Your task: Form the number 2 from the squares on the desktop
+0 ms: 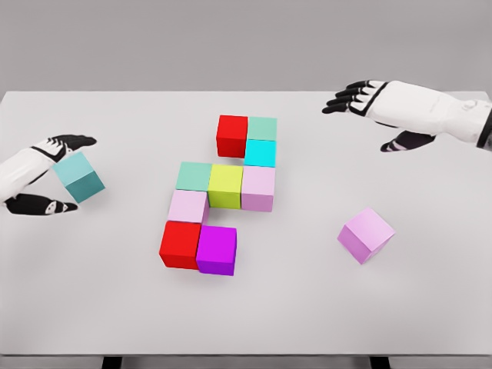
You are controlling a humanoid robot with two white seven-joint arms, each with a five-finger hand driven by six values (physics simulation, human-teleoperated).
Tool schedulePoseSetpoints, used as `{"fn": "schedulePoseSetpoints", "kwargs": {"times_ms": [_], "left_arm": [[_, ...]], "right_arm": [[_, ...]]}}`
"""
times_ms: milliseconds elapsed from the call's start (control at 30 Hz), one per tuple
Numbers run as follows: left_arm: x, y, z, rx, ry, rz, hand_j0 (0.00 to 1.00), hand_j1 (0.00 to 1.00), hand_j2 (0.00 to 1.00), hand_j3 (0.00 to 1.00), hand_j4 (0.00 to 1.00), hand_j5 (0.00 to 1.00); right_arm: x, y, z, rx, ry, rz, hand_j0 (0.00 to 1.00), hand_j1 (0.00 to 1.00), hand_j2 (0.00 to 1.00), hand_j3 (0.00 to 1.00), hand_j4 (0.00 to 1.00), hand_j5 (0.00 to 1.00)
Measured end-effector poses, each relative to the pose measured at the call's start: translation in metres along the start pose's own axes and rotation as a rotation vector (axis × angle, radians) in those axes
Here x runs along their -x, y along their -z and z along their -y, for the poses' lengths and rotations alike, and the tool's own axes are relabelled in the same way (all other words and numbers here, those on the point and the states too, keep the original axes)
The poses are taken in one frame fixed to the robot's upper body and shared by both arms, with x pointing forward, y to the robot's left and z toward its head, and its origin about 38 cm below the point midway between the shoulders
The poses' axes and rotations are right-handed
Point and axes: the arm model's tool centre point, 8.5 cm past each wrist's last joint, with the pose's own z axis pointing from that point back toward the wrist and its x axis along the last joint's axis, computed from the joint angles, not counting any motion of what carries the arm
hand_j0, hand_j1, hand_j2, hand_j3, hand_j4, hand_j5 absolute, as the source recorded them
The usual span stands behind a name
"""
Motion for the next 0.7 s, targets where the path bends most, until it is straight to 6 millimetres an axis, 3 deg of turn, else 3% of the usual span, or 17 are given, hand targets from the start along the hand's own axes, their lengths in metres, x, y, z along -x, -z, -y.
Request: {"fn": "schedulePoseSetpoints", "kwargs": {"times_ms": [200, 300, 400, 467, 567, 633, 700], "left_arm": [[0.003, -0.002, -0.009, -0.014, 0.020, -0.011, 1.00, 1.00, 1.00, 1.00, 1.00, 1.00], [0.009, -0.006, -0.028, -0.022, 0.097, -0.040, 1.00, 1.00, 1.00, 1.00, 1.00, 1.00], [0.013, -0.010, -0.062, -0.007, 0.226, -0.074, 1.00, 1.00, 1.00, 1.00, 1.00, 1.00], [0.010, -0.004, -0.094, -0.009, 0.355, -0.085, 1.00, 1.00, 1.00, 1.00, 1.00, 1.00], [0.011, -0.001, -0.103, 0.038, 0.467, -0.110, 1.00, 1.00, 1.00, 1.00, 1.00, 1.00], [0.007, 0.010, -0.111, 0.065, 0.512, -0.102, 1.00, 1.00, 1.00, 1.00, 1.00, 1.00], [-0.002, 0.032, -0.132, 0.112, 0.549, -0.080, 1.00, 1.00, 1.00, 1.00, 1.00, 1.00]], "right_arm": [[-0.001, -0.012, -0.002, -0.032, -0.016, -0.011, 1.00, 1.00, 1.00, 1.00, 1.00, 1.00], [-0.008, -0.054, -0.018, -0.138, 0.014, -0.019, 1.00, 1.00, 1.00, 1.00, 1.00, 1.00], [-0.014, -0.101, 0.001, -0.220, 0.039, -0.036, 1.00, 1.00, 1.00, 1.00, 1.00, 1.00], [-0.017, -0.115, 0.000, -0.273, 0.063, -0.040, 1.00, 1.00, 1.00, 1.00, 1.00, 1.00], [-0.023, -0.116, -0.014, -0.317, 0.111, -0.017, 1.00, 1.00, 1.00, 1.00, 1.00, 1.00], [-0.027, -0.108, -0.024, -0.317, 0.142, 0.010, 1.00, 1.00, 1.00, 1.00, 1.00, 1.00], [-0.030, -0.101, -0.031, -0.316, 0.166, 0.027, 1.00, 1.00, 1.00, 1.00, 1.00, 1.00]]}}
